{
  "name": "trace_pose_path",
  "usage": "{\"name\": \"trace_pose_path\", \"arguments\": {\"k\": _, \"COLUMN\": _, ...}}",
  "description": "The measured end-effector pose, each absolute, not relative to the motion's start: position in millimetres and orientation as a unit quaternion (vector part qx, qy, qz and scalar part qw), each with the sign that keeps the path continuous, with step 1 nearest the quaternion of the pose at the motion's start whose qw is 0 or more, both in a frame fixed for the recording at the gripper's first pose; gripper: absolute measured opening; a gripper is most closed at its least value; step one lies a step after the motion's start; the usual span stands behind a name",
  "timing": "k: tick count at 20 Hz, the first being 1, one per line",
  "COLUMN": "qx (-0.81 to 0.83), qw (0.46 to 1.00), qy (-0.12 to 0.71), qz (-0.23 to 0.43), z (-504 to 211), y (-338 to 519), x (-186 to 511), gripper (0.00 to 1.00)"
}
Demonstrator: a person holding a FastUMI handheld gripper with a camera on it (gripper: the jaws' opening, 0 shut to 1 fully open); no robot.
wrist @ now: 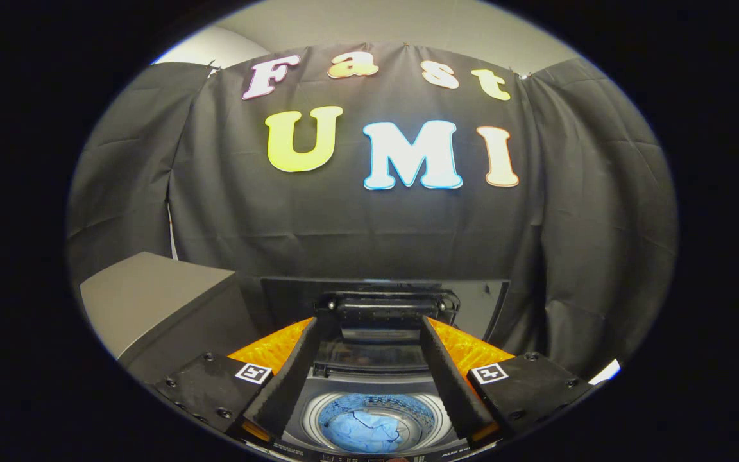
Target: Put the clothes into the washing machine and then close the washing machine lid.
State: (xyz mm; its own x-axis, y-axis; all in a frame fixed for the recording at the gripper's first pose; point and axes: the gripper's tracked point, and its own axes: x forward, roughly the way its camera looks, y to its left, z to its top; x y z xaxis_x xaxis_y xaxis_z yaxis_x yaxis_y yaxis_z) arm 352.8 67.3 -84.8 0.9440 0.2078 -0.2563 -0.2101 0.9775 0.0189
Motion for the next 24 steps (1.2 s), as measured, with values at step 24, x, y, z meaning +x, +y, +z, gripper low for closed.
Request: {"name": "trace_pose_path", "arguments": {"k": 24, "qx": -0.007, "qw": 0.988, "qy": 0.123, "qz": 0.092, "z": -84.5, "y": 84.1, "x": 493.8, "gripper": 0.97}}
